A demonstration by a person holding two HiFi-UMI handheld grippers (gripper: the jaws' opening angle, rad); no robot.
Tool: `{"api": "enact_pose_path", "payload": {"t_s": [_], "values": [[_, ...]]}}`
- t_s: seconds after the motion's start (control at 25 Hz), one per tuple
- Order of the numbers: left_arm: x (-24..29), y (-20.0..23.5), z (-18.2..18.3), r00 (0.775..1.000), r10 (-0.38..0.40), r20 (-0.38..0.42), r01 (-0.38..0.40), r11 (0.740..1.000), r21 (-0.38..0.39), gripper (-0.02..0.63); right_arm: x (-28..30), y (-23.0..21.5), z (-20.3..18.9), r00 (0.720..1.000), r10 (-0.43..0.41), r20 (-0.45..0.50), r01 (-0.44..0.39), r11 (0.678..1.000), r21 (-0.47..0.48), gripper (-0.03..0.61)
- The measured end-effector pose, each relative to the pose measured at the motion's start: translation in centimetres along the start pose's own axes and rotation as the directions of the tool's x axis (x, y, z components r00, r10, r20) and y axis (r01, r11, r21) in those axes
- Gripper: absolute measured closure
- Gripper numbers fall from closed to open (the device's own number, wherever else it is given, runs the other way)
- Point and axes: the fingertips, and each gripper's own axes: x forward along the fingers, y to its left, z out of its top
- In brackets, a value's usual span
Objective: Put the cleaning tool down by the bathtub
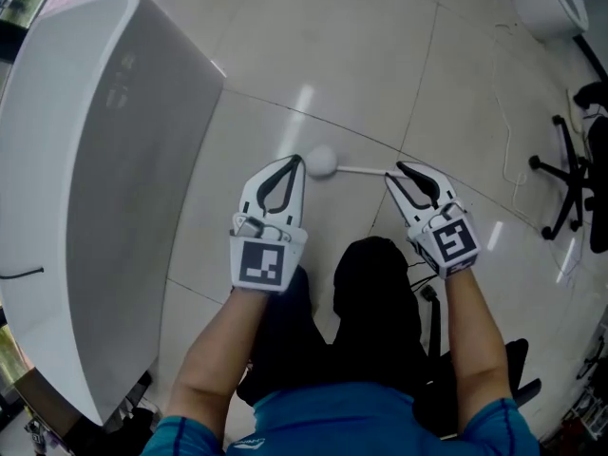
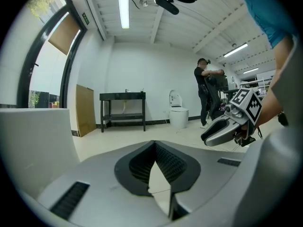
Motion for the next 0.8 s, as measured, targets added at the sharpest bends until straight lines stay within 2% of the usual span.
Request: {"api": "enact_pose_path", "payload": {"t_s": [0.16, 0.28, 0.4, 0.52, 0.64, 0.8], "values": [[3.8, -0.2, -6.1, 1.0, -0.026, -0.001, 0.026, 0.999, 0.022, 0.614, 5.5, 0.5, -6.4, 0.998, 0.055, -0.031, -0.056, 0.997, -0.045, 0.448], [5.7, 0.6, -9.3, 1.0, -0.027, -0.002, 0.027, 1.0, 0.004, 0.614, 9.3, 0.4, -10.6, 0.997, 0.057, -0.057, -0.061, 0.996, -0.066, 0.437], [7.0, 1.3, -11.1, 1.0, -0.002, -0.003, 0.002, 1.0, -0.005, 0.614, 11.9, -0.7, -14.3, 0.997, 0.041, -0.072, -0.046, 0.996, -0.071, 0.417], [7.7, 1.0, -11.7, 1.0, -0.011, -0.002, 0.011, 0.999, -0.035, 0.614, 14.3, -1.3, -19.0, 0.989, 0.058, -0.137, -0.07, 0.993, -0.09, 0.417], [7.5, 0.5, -11.4, 0.999, -0.033, 0.015, 0.034, 0.999, -0.022, 0.614, 16.7, -1.0, -24.9, 0.964, 0.099, -0.245, -0.13, 0.985, -0.111, 0.417], [7.3, 0.4, -12.1, 0.999, -0.049, 0.005, 0.049, 0.998, -0.038, 0.614, 19.2, 0.0, -31.3, 0.916, 0.156, -0.371, -0.217, 0.967, -0.13, 0.414]]}}
